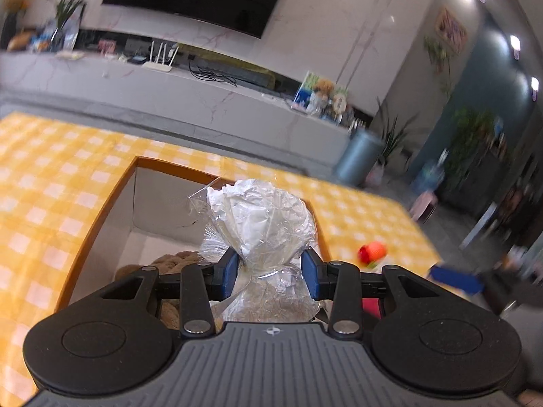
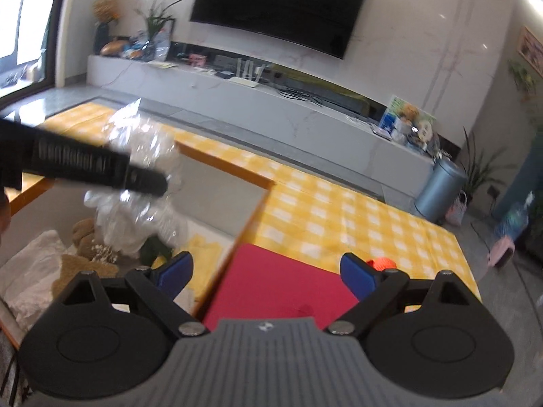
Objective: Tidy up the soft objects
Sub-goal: 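Release the yellow cloth from the right tool while the left tool lowers the bundle into the box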
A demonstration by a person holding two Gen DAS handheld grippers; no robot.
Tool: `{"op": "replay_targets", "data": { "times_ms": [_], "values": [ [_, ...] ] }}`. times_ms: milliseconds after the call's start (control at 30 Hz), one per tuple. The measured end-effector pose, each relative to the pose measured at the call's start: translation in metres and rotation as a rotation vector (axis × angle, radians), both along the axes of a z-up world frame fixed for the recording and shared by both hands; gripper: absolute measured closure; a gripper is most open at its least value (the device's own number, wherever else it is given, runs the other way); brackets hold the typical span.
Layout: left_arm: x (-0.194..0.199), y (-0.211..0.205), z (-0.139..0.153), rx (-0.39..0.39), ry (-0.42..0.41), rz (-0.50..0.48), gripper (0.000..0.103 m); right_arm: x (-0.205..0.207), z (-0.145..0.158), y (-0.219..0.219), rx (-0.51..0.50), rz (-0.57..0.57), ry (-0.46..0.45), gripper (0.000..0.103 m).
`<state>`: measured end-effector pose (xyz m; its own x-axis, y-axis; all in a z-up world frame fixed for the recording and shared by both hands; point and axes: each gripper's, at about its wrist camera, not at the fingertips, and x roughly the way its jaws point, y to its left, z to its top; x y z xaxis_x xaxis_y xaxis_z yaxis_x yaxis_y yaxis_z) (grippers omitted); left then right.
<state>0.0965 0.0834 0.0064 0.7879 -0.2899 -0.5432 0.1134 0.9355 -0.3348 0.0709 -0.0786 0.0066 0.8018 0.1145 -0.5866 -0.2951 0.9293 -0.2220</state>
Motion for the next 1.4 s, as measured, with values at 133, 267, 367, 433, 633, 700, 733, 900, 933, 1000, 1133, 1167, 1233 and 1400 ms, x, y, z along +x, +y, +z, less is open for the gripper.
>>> {"op": "replay_targets", "data": {
  "times_ms": [133, 267, 367, 433, 633, 700, 733, 900, 933, 1000, 1133, 1167, 1233, 1400],
  "values": [
    [0.01, -0.018, -0.008, 0.095, 0.047, 0.005, 0.058, 0.002, -0.001, -0.013, 0.058, -0.016, 0.016, 0.011],
    [0.02, -0.026, -0.016, 0.168, 0.089, 0.002, 0.058, 0.004, -0.005, -0.021, 0.09, -0.026, 0.031, 0.011],
    [0.029, -0.03, -0.023, 0.195, 0.144, -0.015, 0.058, 0.006, -0.006, -0.024, 0.106, -0.035, 0.04, 0.011],
    [0.03, -0.037, -0.027, 0.231, 0.15, -0.04, 0.058, 0.005, -0.006, -0.025, 0.119, -0.035, 0.044, 0.011],
    [0.032, -0.041, -0.028, 0.282, 0.131, -0.013, 0.052, 0.003, -0.006, -0.025, 0.132, -0.033, 0.051, 0.011],
    [0.036, -0.044, -0.029, 0.312, 0.169, -0.014, 0.048, 0.003, -0.005, -0.025, 0.149, -0.029, 0.063, 0.011],
    [0.037, -0.043, -0.031, 0.306, 0.179, -0.025, 0.045, 0.002, -0.005, -0.026, 0.156, -0.029, 0.066, 0.011],
    [0.031, -0.036, -0.025, 0.277, 0.136, 0.012, 0.013, 0.002, -0.003, -0.026, 0.154, -0.031, 0.057, 0.011],
    [0.028, -0.034, -0.023, 0.273, 0.12, 0.028, 0.013, 0.002, -0.003, -0.026, 0.153, -0.034, 0.057, 0.011],
    [0.024, -0.032, -0.019, 0.261, 0.081, 0.051, 0.012, 0.003, -0.004, -0.028, 0.155, -0.04, 0.064, 0.011],
    [0.02, -0.028, -0.012, 0.237, 0.044, 0.055, 0.007, 0.004, -0.006, -0.03, 0.155, -0.049, 0.075, 0.011],
    [0.019, -0.027, -0.011, 0.23, 0.038, 0.042, 0.007, 0.004, -0.006, -0.03, 0.155, -0.048, 0.076, 0.011],
    [0.018, -0.025, -0.009, 0.204, 0.035, 0.024, 0.007, 0.004, -0.006, -0.03, 0.155, -0.044, 0.082, 0.011],
    [0.019, -0.02, -0.008, 0.121, 0.055, 0.083, 0.006, 0.003, -0.007, -0.027, 0.153, -0.034, 0.087, 0.011]
  ]
}}
